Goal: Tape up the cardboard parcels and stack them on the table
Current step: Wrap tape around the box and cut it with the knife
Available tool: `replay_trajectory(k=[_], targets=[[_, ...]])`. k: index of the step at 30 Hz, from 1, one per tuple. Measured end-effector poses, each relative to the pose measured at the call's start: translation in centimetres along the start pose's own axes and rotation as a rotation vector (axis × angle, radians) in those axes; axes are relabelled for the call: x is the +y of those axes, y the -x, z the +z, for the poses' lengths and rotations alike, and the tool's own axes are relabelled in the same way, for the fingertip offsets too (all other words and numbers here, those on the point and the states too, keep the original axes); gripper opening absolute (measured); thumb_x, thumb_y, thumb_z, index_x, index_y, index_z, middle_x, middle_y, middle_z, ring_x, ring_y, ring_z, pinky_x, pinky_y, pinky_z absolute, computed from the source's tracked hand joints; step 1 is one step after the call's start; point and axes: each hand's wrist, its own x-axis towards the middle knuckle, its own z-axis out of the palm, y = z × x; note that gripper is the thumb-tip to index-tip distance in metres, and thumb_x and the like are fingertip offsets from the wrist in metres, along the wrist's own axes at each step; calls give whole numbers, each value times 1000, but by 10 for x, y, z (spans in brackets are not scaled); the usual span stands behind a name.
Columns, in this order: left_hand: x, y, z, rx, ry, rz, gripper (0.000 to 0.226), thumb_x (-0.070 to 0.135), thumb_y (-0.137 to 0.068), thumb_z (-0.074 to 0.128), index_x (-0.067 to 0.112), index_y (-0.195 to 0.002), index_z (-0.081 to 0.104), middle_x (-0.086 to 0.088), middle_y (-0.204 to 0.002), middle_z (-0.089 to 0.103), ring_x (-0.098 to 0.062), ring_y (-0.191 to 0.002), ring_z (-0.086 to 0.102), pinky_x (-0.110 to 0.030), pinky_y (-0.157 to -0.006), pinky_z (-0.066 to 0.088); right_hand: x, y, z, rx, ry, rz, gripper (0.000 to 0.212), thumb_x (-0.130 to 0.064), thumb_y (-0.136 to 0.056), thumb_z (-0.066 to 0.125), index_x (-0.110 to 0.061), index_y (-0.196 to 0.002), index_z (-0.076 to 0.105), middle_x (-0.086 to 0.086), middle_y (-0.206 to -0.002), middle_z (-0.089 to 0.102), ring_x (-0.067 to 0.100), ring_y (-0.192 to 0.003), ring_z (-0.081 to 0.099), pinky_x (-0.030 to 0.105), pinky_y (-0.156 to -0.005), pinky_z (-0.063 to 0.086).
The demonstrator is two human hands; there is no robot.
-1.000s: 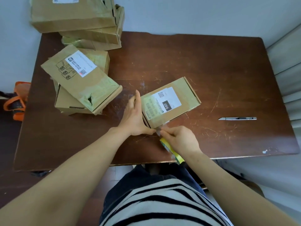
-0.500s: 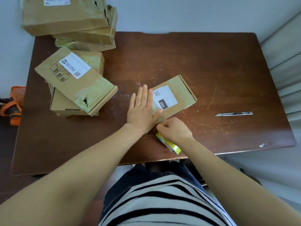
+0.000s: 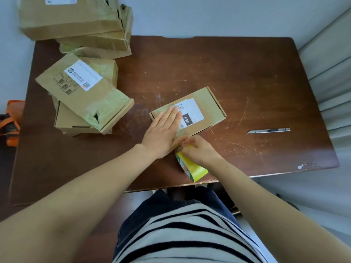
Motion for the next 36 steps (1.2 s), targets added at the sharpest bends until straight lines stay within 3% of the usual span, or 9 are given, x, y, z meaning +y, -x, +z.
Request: replay_trajectory(k=[3, 8, 12, 15, 18, 21, 25, 31, 36], targets=[[-3, 0, -2, -39, 19, 18, 86, 65, -91, 20, 7, -152, -2, -8, -159, -10, -19, -146, -14, -29, -110, -23, 10, 3, 0, 25, -104, 25, 27, -12, -86, 53, -18, -111, 50, 1, -118, 51, -9, -46, 57, 6, -40, 38], [-4, 2, -8, -48, 201, -28, 76, 52, -96, 31, 12, -152, 0, -9, -159, -15, -21, -144, -21, -31, -109, -25, 15, 4, -9, -12, -57, 33, 46, -23, -83, 67, -20, -126, 50, 1, -116, 56, 15, -107, 57, 31, -91, 48], [-16, 18, -15, -68, 374, -88, 94, 26, -76, 58, 13, -152, 6, -5, -158, -14, -20, -144, -21, -39, -115, -16, 11, 19, -21, -57, -159, -75, 35, -18, -86, 68, -21, -119, 58, -3, -102, 62, 7, -90, 61, 17, -73, 48], [-5, 35, -14, -62, 368, -74, 120, 34, -66, 78, 9, -151, -3, -5, -156, -15, -19, -144, -19, -42, -117, -13, -5, 36, -30, -66, -310, -181, 22, -16, -86, 68, -23, -107, 64, 14, -101, 67, 17, -79, 64, 27, -73, 51], [9, 44, -18, 254, 502, -118, 104, 35, -61, 86, 5, -144, 33, -17, -142, 34, -32, -137, 29, -53, -115, 21, -30, 47, -36, -93, -378, -276, 21, -11, -88, 63, -25, -103, 65, 17, -94, 67, 19, -75, 63, 29, -67, 51], [19, 47, -22, 416, 637, -153, 77, 24, -66, 85, 12, -133, 50, -6, -132, 52, -13, -122, 49, -27, -99, 41, -53, 49, -43, -157, -446, -344, 26, -4, -89, 57, -20, -109, 62, 4, -76, 68, 15, -63, 65, 24, -56, 51], [21, 44, -23, 408, 564, -311, 45, 23, -69, 82, 12, -107, 61, -3, -86, 67, -26, -80, 64, -21, -65, 37, -70, 44, -40, -155, -352, -479, 21, -10, -96, 54, -17, -115, 53, -6, -52, 61, 7, -47, 59, 17, -46, 47], [-1, 36, -27, 395, 658, -383, 63, 32, -66, 82, 22, -123, 57, 0, -105, 70, -26, -98, 64, -25, -81, 42, -36, 41, -30, -37, -262, -407, 13, -14, -94, 56, -26, -96, 53, -2, -85, 62, 10, -47, 63, 20, -45, 48], [-5, 31, -29, 291, 915, -463, 61, 27, -67, 82, 24, -121, 54, 10, -104, 62, -12, -97, 58, -18, -78, 41, -36, 26, -30, -5, -311, -344, 11, -25, -91, 63, -19, -96, 55, 6, -86, 66, 21, -62, 67, 28, -52, 51]])
